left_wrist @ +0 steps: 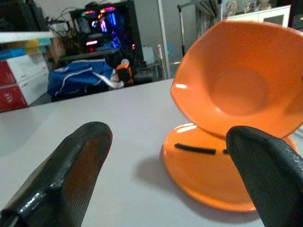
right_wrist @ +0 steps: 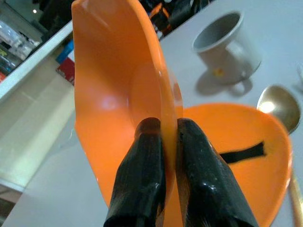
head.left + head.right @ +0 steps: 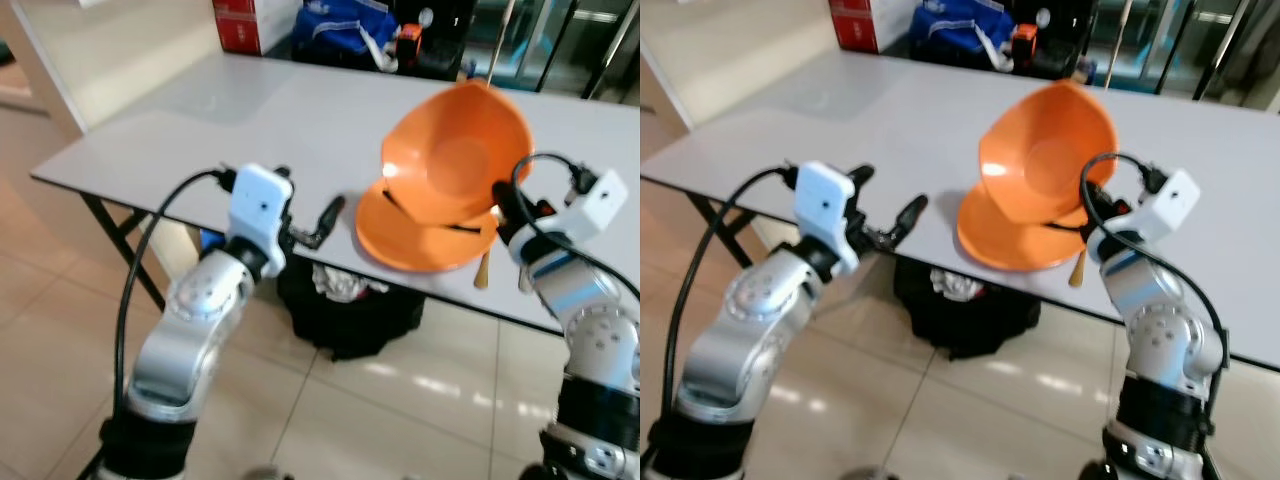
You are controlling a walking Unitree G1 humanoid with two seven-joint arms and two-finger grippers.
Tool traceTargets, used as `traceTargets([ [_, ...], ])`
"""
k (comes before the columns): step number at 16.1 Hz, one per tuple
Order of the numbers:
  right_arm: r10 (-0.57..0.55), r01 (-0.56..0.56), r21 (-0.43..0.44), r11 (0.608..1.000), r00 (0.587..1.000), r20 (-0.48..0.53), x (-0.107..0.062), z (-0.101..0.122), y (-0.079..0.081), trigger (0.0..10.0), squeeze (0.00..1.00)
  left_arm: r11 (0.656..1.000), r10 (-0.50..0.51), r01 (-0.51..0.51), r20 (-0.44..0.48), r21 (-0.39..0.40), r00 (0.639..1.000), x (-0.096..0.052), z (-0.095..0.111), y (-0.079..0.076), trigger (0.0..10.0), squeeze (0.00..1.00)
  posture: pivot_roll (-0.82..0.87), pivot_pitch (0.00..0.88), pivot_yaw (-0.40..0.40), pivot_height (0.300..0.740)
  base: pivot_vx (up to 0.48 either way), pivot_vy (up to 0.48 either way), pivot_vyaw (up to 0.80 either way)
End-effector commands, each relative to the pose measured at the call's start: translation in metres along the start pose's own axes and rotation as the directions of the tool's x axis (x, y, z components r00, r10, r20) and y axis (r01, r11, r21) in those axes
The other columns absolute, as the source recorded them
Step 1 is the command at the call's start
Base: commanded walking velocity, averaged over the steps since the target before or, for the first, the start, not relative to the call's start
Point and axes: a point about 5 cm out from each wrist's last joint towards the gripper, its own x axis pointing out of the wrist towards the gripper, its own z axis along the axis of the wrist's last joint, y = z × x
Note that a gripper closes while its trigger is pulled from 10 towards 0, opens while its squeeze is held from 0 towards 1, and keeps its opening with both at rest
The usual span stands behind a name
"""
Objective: Setting the table
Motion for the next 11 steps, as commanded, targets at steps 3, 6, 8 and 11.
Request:
traceTargets([
  [3,-0.047,0.05,0.05,0.997,0.997,-0.066,0.014,-0.005,0.0,10.0,0.0,0.986,-0.155,0.153,-0.024,-0.059,0.988,-0.005,-0.001,-0.014,10.0,0.0,0.02,0.026,0.035,0.74,0.0,0.0,0.0],
  [6,-0.114,0.139,0.207,0.968,0.985,-0.13,0.028,-0.012,-0.007,10.0,0.0,0.957,-0.285,0.28,-0.061,-0.074,0.957,-0.014,-0.003,-0.025,10.0,0.0,0.02,0.029,0.031,0.74,0.0,0.0,0.0],
  [8,-0.136,0.187,0.292,0.938,0.973,-0.186,0.037,-0.02,-0.011,10.0,0.0,0.952,-0.298,0.29,-0.08,-0.092,0.951,-0.017,-0.005,-0.025,10.0,0.0,0.03,0.031,0.025,0.74,0.0,0.0,0.0],
  [11,-0.17,0.258,0.372,0.892,0.952,-0.253,0.048,-0.027,-0.015,10.0,0.0,0.951,-0.305,0.297,-0.107,-0.086,0.946,-0.021,-0.006,-0.025,10.0,0.0,0.04,0.033,0.015,0.74,0.0,0.0,0.0],
])
